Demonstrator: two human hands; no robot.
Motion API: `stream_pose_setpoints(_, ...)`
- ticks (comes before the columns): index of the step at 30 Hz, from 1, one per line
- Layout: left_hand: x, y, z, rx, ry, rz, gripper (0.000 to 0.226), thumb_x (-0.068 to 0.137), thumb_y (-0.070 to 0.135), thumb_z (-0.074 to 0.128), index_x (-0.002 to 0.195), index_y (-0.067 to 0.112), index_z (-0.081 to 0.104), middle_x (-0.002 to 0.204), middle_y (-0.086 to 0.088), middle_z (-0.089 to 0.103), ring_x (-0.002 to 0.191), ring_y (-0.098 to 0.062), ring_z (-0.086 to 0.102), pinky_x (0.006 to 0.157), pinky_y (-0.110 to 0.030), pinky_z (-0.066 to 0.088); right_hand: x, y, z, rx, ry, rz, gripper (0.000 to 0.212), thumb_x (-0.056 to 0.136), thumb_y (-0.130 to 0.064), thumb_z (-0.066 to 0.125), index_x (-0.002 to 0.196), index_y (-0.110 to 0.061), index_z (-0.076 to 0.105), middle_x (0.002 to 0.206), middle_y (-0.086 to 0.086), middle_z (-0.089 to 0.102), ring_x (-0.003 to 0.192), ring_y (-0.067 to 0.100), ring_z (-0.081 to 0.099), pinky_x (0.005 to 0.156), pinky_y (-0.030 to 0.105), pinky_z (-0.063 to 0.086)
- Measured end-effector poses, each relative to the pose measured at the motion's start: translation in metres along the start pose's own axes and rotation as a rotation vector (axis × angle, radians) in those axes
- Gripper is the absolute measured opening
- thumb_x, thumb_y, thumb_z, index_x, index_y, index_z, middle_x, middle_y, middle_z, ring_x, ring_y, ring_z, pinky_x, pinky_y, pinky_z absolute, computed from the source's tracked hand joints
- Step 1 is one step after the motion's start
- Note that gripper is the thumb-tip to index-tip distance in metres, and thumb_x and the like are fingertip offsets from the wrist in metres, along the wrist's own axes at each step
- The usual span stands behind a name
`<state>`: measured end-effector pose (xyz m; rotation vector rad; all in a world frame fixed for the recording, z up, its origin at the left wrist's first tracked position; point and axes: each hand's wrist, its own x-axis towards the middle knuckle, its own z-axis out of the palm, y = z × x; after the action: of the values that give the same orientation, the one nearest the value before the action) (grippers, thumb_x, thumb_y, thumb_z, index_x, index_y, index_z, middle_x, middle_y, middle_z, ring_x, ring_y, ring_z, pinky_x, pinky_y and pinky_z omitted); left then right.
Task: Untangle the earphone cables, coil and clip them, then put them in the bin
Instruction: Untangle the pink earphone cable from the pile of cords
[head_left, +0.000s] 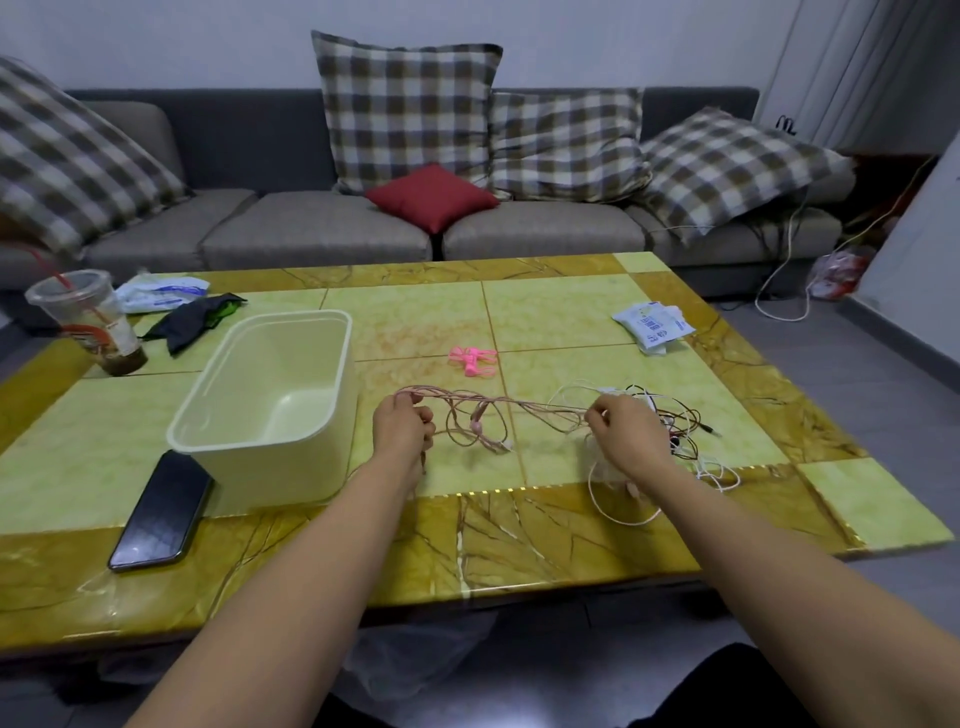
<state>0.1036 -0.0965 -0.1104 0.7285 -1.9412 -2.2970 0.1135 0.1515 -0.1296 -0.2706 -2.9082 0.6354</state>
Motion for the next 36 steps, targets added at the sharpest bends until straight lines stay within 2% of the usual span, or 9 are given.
stream_pose_setpoints(3,0.002,0.000,0.007,-0.058,0.035,-0.037,0.024,0.102,0.012,0.028,0.090,0.012,0.048,0.066,-0.003,0.045,0.050,-0.013,0.031,0.034,-0.018,0.021,0.003,0.008,-0.003,-0.025,-0.093,0.031,0.028,0.096,-0.032,0.058,0.094,-0.011,0.075,0.101,0.010,0.068,0.088,0.028,0.063,0.066,0.031,0.044)
stream_pose_setpoints(6,0.002,0.000,0.007,0.037,0.031,-0.012,0.023,0.103,0.018,0.030,0.103,0.010,0.052,0.072,-0.001,0.049,0.057,-0.013,0.035,0.051,-0.026,0.028,0.005,0.003,-0.005,-0.174,0.014,-0.028,0.018,0.094,-0.031,0.059,0.103,-0.025,0.073,0.124,0.005,0.054,0.118,0.026,0.044,0.092,0.038,0.034)
stream_pose_setpoints(12,-0.005,0.018,0.003,0.059,-0.004,0.065,0.023,0.100,0.026,0.039,0.102,0.014,0.059,0.078,0.002,0.048,0.080,-0.017,0.039,0.083,-0.032,0.028,0.013,-0.021,0.000,0.204,-0.298,-0.201,0.055,0.081,0.011,0.047,0.119,-0.025,0.064,0.136,0.000,0.058,0.129,0.021,0.048,0.105,0.037,0.040)
stream_pose_setpoints(15,-0.010,0.024,0.003,0.037,-0.019,0.125,0.028,0.098,0.030,0.042,0.095,0.014,0.065,0.072,0.002,0.045,0.068,-0.013,0.037,0.080,-0.033,0.029,0.005,-0.038,0.007,0.442,-0.528,-0.201,0.055,0.088,0.011,0.041,0.136,-0.015,0.050,0.137,0.008,0.054,0.123,0.021,0.053,0.102,0.034,0.045)
stream_pose_setpoints(19,-0.012,0.026,0.000,-0.061,0.035,0.131,0.038,0.098,0.032,0.039,0.081,0.014,0.068,0.066,0.003,0.046,0.061,-0.013,0.033,0.075,-0.030,0.028,0.000,-0.049,0.016,0.283,-0.779,-0.186,0.038,0.091,-0.006,0.055,0.127,-0.016,0.055,0.105,0.006,0.067,0.090,0.019,0.064,0.085,0.031,0.052)
stream_pose_setpoints(22,-0.009,0.025,-0.007,-0.088,0.072,0.092,0.042,0.098,0.035,0.038,0.080,0.018,0.072,0.064,0.004,0.044,0.060,-0.014,0.031,0.061,-0.030,0.026,0.004,-0.033,0.015,0.171,-0.640,-0.127,0.013,0.088,-0.022,0.066,0.100,-0.017,0.069,0.094,0.003,0.070,0.088,0.018,0.067,0.085,0.033,0.054)
stream_pose_setpoints(25,-0.009,0.020,-0.008,-0.077,0.074,0.071,0.042,0.099,0.035,0.036,0.090,0.020,0.073,0.067,0.004,0.044,0.062,-0.013,0.030,0.064,-0.029,0.028,0.008,-0.014,0.006,0.028,-0.322,0.005,0.032,0.084,-0.047,0.069,0.095,-0.016,0.070,0.096,0.003,0.070,0.089,0.019,0.063,0.079,0.033,0.052)
stream_pose_setpoints(28,-0.009,0.013,-0.002,0.009,0.002,0.053,0.040,0.102,0.035,0.031,0.112,0.020,0.067,0.070,0.003,0.047,0.064,-0.012,0.033,0.065,-0.029,0.030,0.010,-0.006,-0.003,-0.029,-0.335,0.026,0.053,0.076,-0.068,0.067,0.096,-0.018,0.064,0.091,-0.002,0.065,0.089,0.019,0.061,0.075,0.031,0.047)
stream_pose_setpoints(36,0.012,-0.010,-0.010,0.538,-0.052,0.023,0.038,0.102,0.023,0.031,0.128,0.005,0.053,0.114,-0.016,0.063,0.098,-0.029,0.053,0.086,-0.035,0.042,0.005,0.005,0.001,0.453,-0.404,-0.018,0.021,0.083,-0.030,0.075,0.094,-0.012,0.071,0.088,0.004,0.067,0.085,0.019,0.061,0.074,0.028,0.049)
